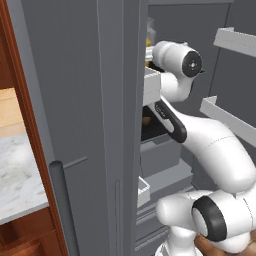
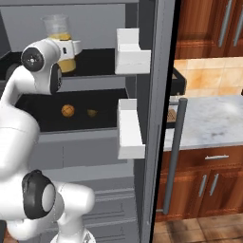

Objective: Move the orange and kiwi from the top shelf to the second highest shelf to make space. Then, place the pitcher from the counter on the cleared top shelf.

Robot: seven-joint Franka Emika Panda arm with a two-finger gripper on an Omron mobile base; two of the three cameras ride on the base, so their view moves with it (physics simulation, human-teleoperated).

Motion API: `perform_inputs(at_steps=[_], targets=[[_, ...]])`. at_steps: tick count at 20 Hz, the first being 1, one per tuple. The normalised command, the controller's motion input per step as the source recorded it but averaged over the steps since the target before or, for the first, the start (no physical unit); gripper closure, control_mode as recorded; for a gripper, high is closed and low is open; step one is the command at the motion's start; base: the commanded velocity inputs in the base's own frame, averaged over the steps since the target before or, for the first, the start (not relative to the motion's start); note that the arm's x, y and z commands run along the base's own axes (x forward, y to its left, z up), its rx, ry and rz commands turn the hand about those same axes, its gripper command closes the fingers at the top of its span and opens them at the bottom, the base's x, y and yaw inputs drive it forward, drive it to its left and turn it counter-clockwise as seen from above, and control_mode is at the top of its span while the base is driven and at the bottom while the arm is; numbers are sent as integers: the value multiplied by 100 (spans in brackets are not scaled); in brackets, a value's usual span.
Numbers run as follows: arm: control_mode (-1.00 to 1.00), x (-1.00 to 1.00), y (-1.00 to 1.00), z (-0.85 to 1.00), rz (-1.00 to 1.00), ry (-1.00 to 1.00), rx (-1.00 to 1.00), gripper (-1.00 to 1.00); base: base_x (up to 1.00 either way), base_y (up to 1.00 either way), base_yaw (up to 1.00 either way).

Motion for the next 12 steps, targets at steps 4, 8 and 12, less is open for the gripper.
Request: perform_inputs(at_steps=[4, 8, 12], targets=[[-100, 75, 8, -25, 1, 0, 0, 100, 0, 0, 0], [-100, 73, 12, -25, 1, 0, 0, 100, 0, 0, 0], [-100, 61, 17, -23, 1, 0, 0, -100, 0, 0, 0]])
